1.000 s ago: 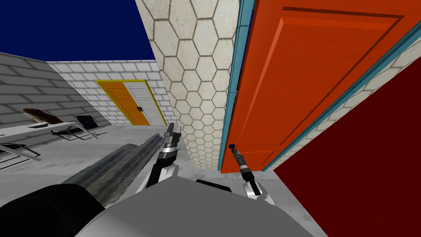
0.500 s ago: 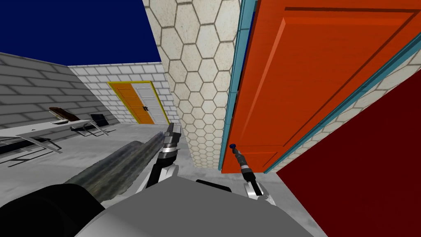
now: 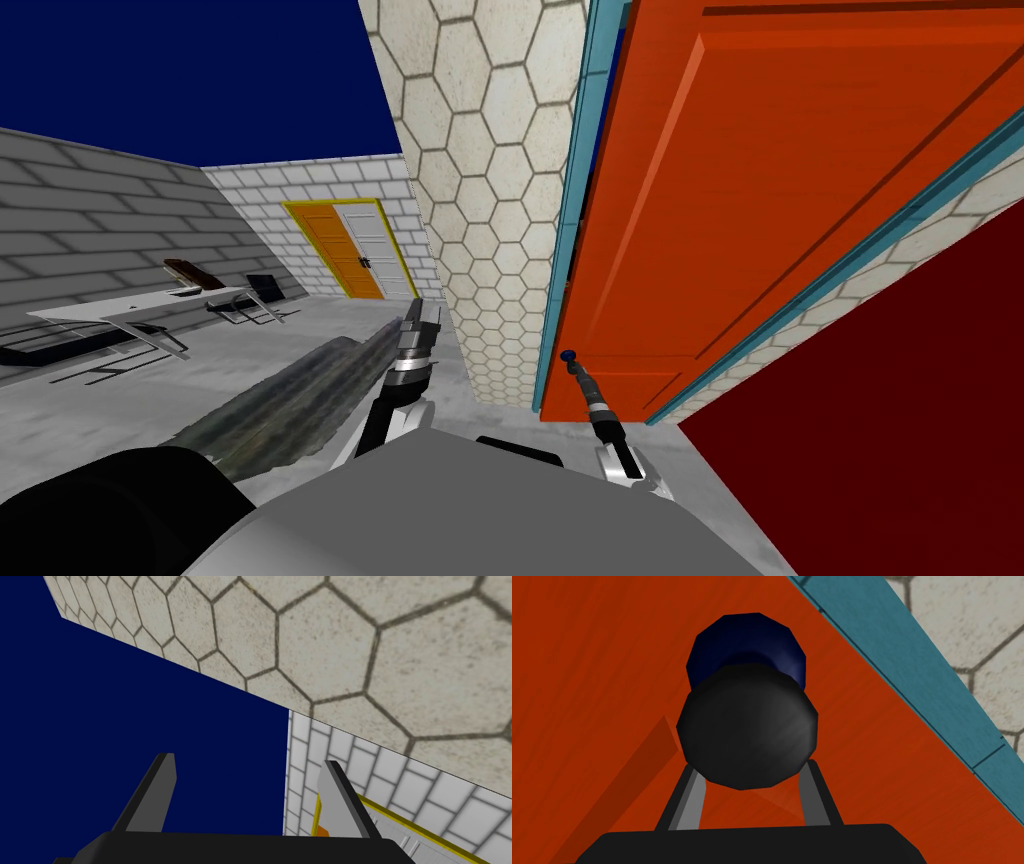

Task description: Pull the door open

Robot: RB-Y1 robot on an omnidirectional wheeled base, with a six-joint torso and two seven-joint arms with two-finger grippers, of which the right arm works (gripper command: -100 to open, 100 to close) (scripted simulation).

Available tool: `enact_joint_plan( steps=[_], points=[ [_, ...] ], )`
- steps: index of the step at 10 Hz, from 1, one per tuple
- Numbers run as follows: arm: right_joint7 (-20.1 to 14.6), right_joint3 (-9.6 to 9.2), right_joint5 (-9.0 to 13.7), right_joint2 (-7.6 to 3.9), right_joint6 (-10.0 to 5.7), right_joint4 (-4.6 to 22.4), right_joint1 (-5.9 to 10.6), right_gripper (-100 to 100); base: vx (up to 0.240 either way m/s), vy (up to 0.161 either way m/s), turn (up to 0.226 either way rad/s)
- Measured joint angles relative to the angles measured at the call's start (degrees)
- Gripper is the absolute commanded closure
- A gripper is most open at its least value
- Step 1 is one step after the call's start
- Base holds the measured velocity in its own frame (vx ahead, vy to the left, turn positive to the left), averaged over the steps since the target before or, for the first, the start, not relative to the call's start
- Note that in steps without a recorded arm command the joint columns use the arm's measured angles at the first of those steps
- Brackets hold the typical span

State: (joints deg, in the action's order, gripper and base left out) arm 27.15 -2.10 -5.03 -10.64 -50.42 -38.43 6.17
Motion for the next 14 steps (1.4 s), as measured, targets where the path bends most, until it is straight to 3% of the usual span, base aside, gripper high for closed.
enact_joint_plan(
  steps=[3,5,6,8,10,13,14],
  points=[
    [-1.3,-0.08,0.4,0.25,0.59,-1.4,-0.85,100,-0.009,0.004,-0.014],
    [-2.4,0.10,1.2,-0.07,-0.80,1.7,0.70,100,-0.022,-0.013,0.066],
    [-3.2,0.02,1.5,-0.12,-0.48,0.9,0.33,100,-0.035,-0.021,0.119],
    [-5.5,-0.09,2.5,-0.42,-0.93,2.0,0.88,100,-0.036,-0.006,0.047],
    [-8.6,-0.37,4.1,-0.94,0.32,-0.4,-0.51,100,-0.036,-0.020,0.085],
    [-11.6,-0.47,5.3,-0.77,0.41,0.3,-0.05,100,-0.017,-0.008,0.039],
    [-12.6,-0.47,5.8,-0.94,-0.35,1.9,0.73,100,-0.040,-0.014,0.102]
  ],
)
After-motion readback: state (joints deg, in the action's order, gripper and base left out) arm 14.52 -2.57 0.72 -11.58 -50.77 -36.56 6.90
